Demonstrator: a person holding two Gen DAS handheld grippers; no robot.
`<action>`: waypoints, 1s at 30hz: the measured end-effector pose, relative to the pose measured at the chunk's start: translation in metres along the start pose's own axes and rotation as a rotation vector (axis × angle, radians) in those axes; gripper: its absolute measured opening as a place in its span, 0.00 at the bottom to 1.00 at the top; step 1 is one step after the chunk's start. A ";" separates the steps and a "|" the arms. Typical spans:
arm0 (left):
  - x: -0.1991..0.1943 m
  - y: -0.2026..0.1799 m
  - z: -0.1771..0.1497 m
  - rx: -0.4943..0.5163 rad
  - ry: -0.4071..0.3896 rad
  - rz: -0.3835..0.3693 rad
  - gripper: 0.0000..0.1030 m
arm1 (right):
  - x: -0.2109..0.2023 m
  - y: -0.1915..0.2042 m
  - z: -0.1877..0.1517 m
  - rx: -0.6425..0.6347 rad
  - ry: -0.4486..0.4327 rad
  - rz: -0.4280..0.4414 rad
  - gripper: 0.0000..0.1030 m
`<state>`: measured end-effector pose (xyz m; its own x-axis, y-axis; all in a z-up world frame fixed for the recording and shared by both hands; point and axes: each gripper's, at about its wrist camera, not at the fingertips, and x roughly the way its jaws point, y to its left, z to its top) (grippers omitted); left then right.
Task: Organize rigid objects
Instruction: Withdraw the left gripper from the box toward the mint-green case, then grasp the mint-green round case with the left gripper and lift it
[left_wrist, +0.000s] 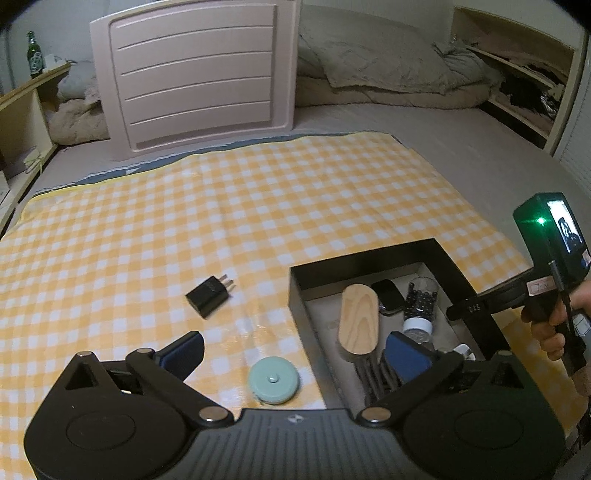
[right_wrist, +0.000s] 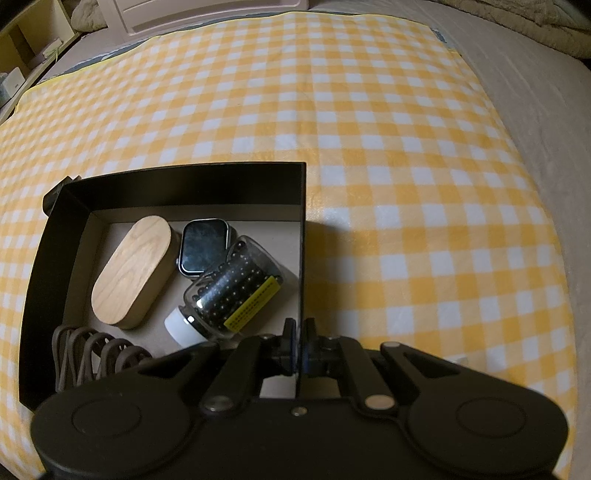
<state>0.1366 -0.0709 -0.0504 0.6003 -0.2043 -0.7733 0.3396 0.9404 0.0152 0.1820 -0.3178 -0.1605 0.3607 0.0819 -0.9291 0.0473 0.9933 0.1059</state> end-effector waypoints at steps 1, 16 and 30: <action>-0.001 0.003 -0.001 -0.003 -0.004 0.004 1.00 | 0.000 0.000 0.000 0.000 0.000 0.000 0.03; 0.009 0.049 -0.022 0.090 -0.037 0.048 1.00 | 0.000 0.000 0.000 0.000 0.000 -0.002 0.03; 0.069 0.041 -0.065 0.380 0.102 -0.106 0.76 | 0.000 0.003 0.001 -0.004 -0.001 -0.003 0.03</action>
<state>0.1448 -0.0292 -0.1445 0.4797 -0.2485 -0.8415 0.6504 0.7445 0.1509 0.1827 -0.3148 -0.1599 0.3612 0.0788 -0.9291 0.0447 0.9938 0.1017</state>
